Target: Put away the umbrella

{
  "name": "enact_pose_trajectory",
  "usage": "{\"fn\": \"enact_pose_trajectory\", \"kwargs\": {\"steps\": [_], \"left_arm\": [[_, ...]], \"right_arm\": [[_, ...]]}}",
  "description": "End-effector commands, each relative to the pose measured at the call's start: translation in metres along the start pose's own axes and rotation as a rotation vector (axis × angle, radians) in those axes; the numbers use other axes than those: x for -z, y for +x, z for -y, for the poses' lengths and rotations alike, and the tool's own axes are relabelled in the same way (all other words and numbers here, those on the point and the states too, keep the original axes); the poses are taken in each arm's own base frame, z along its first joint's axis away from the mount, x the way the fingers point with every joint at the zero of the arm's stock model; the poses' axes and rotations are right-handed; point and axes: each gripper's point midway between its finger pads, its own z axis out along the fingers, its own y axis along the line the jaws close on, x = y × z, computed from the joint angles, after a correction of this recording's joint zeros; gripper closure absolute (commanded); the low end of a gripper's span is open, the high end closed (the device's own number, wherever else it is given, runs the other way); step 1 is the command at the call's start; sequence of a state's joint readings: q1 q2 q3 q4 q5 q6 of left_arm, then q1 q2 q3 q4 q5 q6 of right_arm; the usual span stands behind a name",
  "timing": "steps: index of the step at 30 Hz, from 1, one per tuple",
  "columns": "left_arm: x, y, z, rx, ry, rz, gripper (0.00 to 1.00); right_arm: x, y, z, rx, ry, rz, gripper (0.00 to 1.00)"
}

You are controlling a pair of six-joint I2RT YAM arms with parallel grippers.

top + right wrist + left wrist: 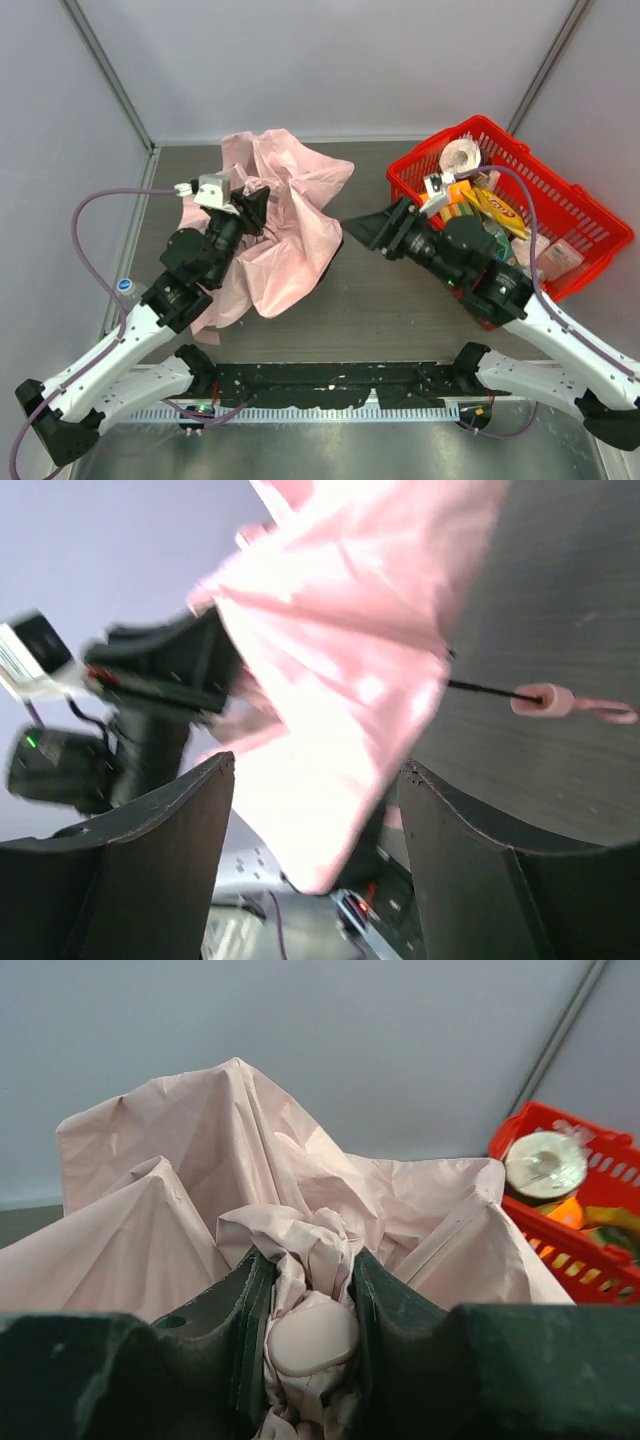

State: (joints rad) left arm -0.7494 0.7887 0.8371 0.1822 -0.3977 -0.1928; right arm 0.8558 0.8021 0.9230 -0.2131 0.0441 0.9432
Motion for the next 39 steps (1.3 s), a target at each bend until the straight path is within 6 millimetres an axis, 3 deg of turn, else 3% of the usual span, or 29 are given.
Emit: {"fn": "enact_pose_trajectory", "kwargs": {"steps": [1,7,13,16,18,23,27,29,30,32,33,34,35,37,39], "left_arm": [[-0.007,-0.067,-0.008,-0.13,-0.058,0.191,1.0],[-0.009,-0.073,-0.007,-0.135,-0.056,0.224,1.0],[-0.011,-0.075,-0.006,-0.136,-0.057,0.242,1.0],[-0.011,-0.078,-0.007,-0.135,-0.065,0.252,1.0],[-0.013,-0.08,-0.007,-0.141,-0.068,0.254,1.0],[-0.015,-0.084,-0.004,-0.155,-0.061,0.259,1.0],[-0.017,-0.085,-0.006,-0.169,-0.072,0.254,1.0],[-0.016,-0.084,-0.006,-0.157,-0.074,0.25,1.0],[-0.015,-0.085,-0.007,-0.141,-0.076,0.252,1.0],[-0.011,-0.083,-0.015,-0.081,-0.121,0.244,1.0],[-0.009,-0.083,-0.018,-0.014,-0.141,0.241,1.0],[-0.006,-0.081,-0.019,0.052,-0.15,0.239,1.0],[-0.004,-0.079,-0.016,0.107,-0.132,0.236,1.0],[-0.001,-0.079,-0.004,0.244,-0.065,0.241,1.0],[-0.001,-0.077,0.012,0.309,0.014,0.217,1.0]], "right_arm": [[-0.027,-0.012,-0.001,-0.086,0.119,0.033,0.3],[-0.053,0.018,0.027,-0.015,0.265,-0.015,0.3],[-0.065,0.054,0.023,-0.044,0.233,-0.062,0.29],[-0.066,0.067,0.022,-0.04,0.24,-0.077,0.36],[-0.064,0.074,0.024,-0.039,0.251,-0.085,0.46],[-0.059,0.085,0.029,-0.05,0.253,-0.106,0.5],[-0.049,0.084,0.037,-0.031,0.258,-0.099,0.71],[-0.043,0.08,0.043,0.007,0.24,-0.07,0.91],[-0.039,0.08,0.044,0.022,0.195,-0.058,1.0],[-0.032,0.08,0.035,0.111,0.067,-0.046,1.0],[-0.025,0.094,0.022,0.213,-0.076,-0.111,1.0],[-0.013,0.094,0.005,0.235,-0.246,-0.066,1.0],[0.006,0.124,-0.002,0.315,-0.422,-0.174,1.0],[0.037,0.151,0.002,0.338,-0.605,-0.241,1.0],[0.054,0.159,-0.002,0.311,-0.666,-0.295,1.0]]}}
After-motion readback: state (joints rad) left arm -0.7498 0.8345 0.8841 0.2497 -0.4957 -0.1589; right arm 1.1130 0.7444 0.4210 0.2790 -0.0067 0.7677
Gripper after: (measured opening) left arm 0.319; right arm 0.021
